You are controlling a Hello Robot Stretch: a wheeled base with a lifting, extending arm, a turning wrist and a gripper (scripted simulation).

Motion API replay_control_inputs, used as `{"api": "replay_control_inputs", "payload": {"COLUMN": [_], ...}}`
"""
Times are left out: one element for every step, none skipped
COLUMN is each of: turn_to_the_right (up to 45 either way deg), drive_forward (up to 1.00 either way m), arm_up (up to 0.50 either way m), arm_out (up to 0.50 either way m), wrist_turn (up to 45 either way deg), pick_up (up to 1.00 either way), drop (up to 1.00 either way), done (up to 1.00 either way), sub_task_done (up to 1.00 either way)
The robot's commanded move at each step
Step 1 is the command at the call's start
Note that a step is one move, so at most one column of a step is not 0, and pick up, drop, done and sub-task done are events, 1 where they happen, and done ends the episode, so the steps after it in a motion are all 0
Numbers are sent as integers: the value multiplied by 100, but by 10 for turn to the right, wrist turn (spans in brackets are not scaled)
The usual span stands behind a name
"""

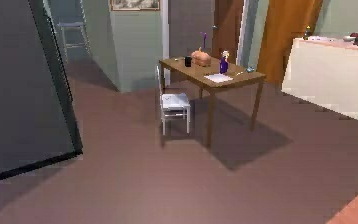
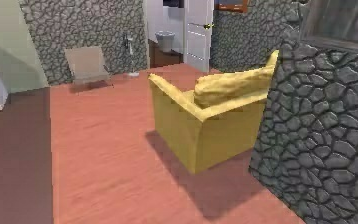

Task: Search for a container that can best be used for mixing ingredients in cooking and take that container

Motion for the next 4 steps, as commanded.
{"api": "replay_control_inputs", "payload": {"turn_to_the_right": [270,0,90,0], "drive_forward": [0,5,0,100], "arm_up": [0,0,0,0], "arm_out": [0,0,0,0], "wrist_turn": [0,0,0,0], "pick_up": [0,0,0,0], "drop": [0,0,0,0], "done": [0,0,0,0], "sub_task_done": [0,0,0,0]}}
